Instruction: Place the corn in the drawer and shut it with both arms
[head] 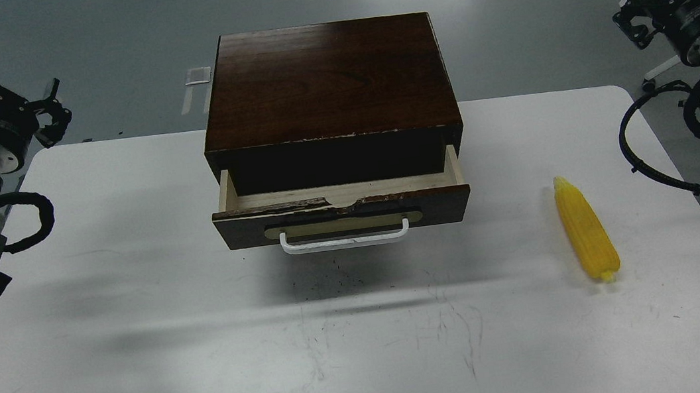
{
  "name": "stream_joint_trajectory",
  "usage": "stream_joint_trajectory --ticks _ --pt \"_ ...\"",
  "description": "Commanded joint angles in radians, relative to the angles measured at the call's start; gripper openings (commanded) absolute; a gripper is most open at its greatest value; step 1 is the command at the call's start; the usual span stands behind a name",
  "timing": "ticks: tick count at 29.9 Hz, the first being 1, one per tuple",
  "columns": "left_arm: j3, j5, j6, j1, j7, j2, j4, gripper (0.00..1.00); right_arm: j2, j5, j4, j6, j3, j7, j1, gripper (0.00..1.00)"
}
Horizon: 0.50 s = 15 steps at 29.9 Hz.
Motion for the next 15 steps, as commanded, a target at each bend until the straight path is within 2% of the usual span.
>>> stream_joint_trajectory --ticks 1,10,15 --pt "0.001 0.002 0.000 0.000 -0.005 0.000 0.000 0.98 -0.001 -0.002 0.000 0.000 -0.005 0.000 0.000 1.00" --pt "0.006 0.000 0.000 -0.001 -0.014 0.009 0.021 0.98 -0.025 -0.006 0.000 0.000 -0.025 0.000 0.021 1.00" --pt "0.009 0.009 0.000 -0.004 0.004 0.004 0.072 0.98 -0.133 -0.016 0.002 0.000 -0.121 0.000 0.101 1.00"
